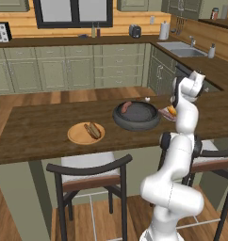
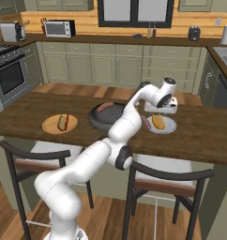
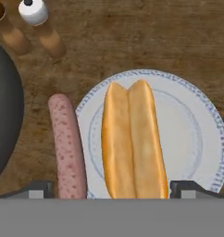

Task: Place one bun and one sausage from the bowl on each plate.

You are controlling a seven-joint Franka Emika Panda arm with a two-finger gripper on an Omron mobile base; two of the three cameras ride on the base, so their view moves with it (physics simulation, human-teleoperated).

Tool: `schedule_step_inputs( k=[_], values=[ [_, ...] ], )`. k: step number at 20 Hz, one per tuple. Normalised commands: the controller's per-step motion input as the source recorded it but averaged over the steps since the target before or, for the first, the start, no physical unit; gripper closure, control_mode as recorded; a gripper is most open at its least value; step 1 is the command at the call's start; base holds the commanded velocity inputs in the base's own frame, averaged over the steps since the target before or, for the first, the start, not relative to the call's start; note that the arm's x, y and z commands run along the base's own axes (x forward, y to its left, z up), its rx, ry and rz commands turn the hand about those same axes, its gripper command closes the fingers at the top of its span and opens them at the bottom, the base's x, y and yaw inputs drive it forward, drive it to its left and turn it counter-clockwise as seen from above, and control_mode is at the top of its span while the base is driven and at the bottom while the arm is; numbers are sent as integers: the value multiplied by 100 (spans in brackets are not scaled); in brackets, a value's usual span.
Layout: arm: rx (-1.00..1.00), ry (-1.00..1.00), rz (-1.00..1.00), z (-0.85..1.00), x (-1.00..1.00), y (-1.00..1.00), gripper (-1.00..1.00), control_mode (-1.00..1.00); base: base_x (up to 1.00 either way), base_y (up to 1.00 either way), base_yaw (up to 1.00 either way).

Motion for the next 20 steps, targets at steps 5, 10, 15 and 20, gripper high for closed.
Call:
schedule_step_inputs(
  k=[5, 10, 15, 20],
  values=[
    [-21, 20, -44, 16, 51, 31, -100, -100, 0, 0, 0],
    [-1, 38, -47, 11, 18, -17, -100, -100, 0, 0, 0],
    [6, -24, -17, -12, -100, -50, -100, -100, 0, 0, 0],
    [0, -56, 0, -9, -100, 21, -100, -100, 0, 0, 0]
  ],
)
